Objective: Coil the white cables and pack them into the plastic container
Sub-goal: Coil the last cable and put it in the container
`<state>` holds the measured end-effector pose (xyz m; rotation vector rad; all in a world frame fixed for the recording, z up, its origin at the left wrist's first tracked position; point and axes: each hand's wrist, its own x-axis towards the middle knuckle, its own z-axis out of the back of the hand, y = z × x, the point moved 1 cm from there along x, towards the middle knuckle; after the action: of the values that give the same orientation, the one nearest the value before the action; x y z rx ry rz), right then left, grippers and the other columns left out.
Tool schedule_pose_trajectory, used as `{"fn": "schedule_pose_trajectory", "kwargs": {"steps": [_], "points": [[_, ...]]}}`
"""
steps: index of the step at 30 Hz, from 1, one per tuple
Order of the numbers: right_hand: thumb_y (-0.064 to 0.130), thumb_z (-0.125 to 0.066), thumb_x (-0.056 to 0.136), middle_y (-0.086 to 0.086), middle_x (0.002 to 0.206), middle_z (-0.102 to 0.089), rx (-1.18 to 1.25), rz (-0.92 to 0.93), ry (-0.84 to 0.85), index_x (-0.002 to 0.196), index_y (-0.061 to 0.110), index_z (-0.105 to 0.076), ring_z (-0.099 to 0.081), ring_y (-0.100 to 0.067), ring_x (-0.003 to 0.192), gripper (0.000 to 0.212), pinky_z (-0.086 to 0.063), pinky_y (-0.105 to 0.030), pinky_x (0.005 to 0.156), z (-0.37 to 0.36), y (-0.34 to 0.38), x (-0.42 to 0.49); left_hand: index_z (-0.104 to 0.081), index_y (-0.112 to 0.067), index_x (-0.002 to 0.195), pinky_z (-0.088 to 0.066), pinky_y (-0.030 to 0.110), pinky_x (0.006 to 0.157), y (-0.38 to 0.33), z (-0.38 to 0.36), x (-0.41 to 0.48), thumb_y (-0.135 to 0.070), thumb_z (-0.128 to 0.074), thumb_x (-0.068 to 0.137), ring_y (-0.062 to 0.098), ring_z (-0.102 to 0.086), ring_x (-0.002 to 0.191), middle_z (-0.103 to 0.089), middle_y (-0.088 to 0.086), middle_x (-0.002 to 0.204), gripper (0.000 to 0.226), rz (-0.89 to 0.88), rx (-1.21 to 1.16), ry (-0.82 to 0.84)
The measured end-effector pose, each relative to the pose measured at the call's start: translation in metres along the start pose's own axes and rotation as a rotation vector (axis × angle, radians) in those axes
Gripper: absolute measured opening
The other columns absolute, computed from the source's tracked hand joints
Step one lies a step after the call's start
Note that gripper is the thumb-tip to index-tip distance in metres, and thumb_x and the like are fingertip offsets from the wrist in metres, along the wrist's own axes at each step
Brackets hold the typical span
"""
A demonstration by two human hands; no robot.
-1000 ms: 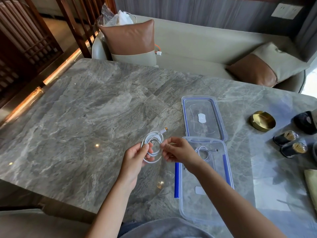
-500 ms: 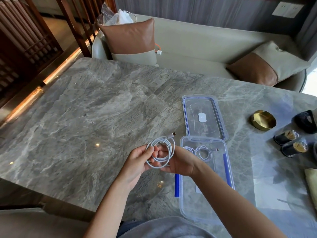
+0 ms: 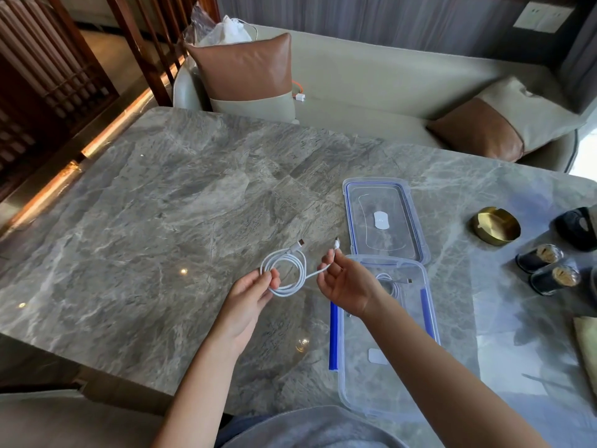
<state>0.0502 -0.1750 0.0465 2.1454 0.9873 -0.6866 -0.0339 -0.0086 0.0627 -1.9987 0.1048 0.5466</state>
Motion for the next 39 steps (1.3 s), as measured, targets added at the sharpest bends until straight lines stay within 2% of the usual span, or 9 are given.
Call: {"fn": "schedule_pose_trajectory", "kwargs": {"steps": [6, 11, 18, 22, 25, 30, 34, 37, 39], "points": [[0.034, -0.049, 0.092, 0.010, 0.062, -0.056, -0.417, 0.216, 0.143, 0.081, 0.024, -0.067, -0.053, -0.003, 0.063, 0.023, -0.048, -0.015, 0.062, -0.001, 0.001, -0.004, -0.057, -0.009, 0.084, -0.059, 0.027, 0.072, -0.006, -0.002, 0.001, -0.008, -0.040, 0.095, 0.013, -0.069, 0.071, -0.060, -0.005, 0.060, 0.021, 0.061, -0.290, -0.014], [0.036, -0.053, 0.085, 0.008, 0.060, -0.055, -0.775, 0.215, 0.336, 0.080, 0.021, -0.070, -0.051, -0.003, 0.060, 0.023, -0.043, -0.015, 0.065, 0.003, 0.011, -0.015, -0.058, -0.016, 0.088, -0.056, 0.024, 0.075, -0.012, -0.003, 0.003, -0.012, -0.040, 0.094, 0.004, -0.063, 0.061, -0.060, -0.008, 0.060, 0.020, 0.071, -0.418, 0.014], [0.036, -0.055, 0.085, 0.008, 0.061, -0.055, -0.821, 0.223, 0.345, 0.081, 0.022, -0.072, -0.050, -0.003, 0.062, 0.023, -0.043, -0.017, 0.068, 0.004, 0.016, -0.020, -0.058, -0.013, 0.084, -0.053, 0.018, 0.059, -0.014, -0.014, 0.003, -0.009, -0.037, 0.096, 0.005, -0.052, 0.052, -0.051, -0.007, 0.057, 0.024, 0.021, -0.296, -0.026], [0.032, -0.059, 0.082, 0.008, 0.062, -0.057, -0.908, 0.235, 0.397, 0.075, 0.022, -0.072, -0.050, -0.004, 0.063, 0.018, -0.040, -0.018, 0.068, -0.006, 0.016, -0.030, -0.055, -0.013, 0.081, -0.046, 0.021, 0.067, -0.010, -0.018, 0.003, -0.007, -0.036, 0.097, 0.008, -0.047, 0.057, -0.047, -0.004, 0.060, 0.026, -0.056, -0.160, -0.115], [0.022, -0.062, 0.086, 0.003, 0.057, -0.053, -1.028, 0.289, 0.326, 0.073, 0.016, -0.069, -0.047, -0.006, 0.054, 0.016, -0.037, -0.015, 0.056, -0.014, 0.008, -0.032, -0.054, -0.015, 0.080, -0.042, 0.023, 0.072, -0.005, -0.024, 0.000, -0.010, -0.038, 0.097, 0.006, -0.048, 0.058, -0.050, -0.007, 0.060, 0.024, -0.123, -0.024, -0.133], [0.014, -0.070, 0.083, -0.007, 0.057, -0.052, -0.991, 0.497, 0.005, 0.076, 0.006, -0.053, -0.047, -0.010, 0.041, 0.020, -0.039, -0.019, 0.041, -0.021, -0.013, -0.024, -0.056, -0.021, 0.084, -0.043, 0.029, 0.080, 0.002, -0.032, -0.006, -0.015, -0.040, 0.097, 0.005, -0.055, 0.066, -0.058, -0.012, 0.064, 0.021, -0.171, 0.141, -0.091], [0.022, -0.072, 0.079, -0.009, 0.078, -0.054, -1.061, 0.609, -0.139, 0.092, 0.006, -0.046, -0.055, -0.016, 0.062, 0.033, -0.048, -0.029, 0.043, -0.021, -0.026, -0.020, -0.057, -0.016, 0.094, -0.043, 0.040, 0.088, 0.007, -0.037, -0.012, -0.014, -0.041, 0.096, 0.008, -0.057, 0.069, -0.063, -0.008, 0.073, 0.016, -0.160, 0.191, 0.000], [0.025, -0.064, 0.086, -0.004, 0.073, -0.060, -1.177, 0.525, -0.034, 0.096, 0.007, -0.062, -0.056, -0.012, 0.063, 0.021, -0.050, -0.028, 0.050, -0.018, -0.023, -0.019, -0.059, -0.017, 0.095, -0.046, 0.038, 0.087, 0.008, -0.036, -0.013, -0.016, -0.042, 0.096, 0.010, -0.058, 0.070, -0.068, -0.004, 0.080, 0.016, -0.124, 0.203, 0.011], [0.023, -0.059, 0.090, 0.002, 0.070, -0.062, -1.088, 0.366, 0.083, 0.093, 0.016, -0.067, -0.059, -0.008, 0.063, 0.011, -0.050, -0.022, 0.055, -0.014, -0.022, -0.018, -0.059, -0.017, 0.095, -0.047, 0.033, 0.079, 0.007, -0.033, -0.012, -0.016, -0.042, 0.097, 0.009, -0.058, 0.067, -0.070, -0.004, 0.078, 0.018, -0.094, 0.193, 0.008]]}}
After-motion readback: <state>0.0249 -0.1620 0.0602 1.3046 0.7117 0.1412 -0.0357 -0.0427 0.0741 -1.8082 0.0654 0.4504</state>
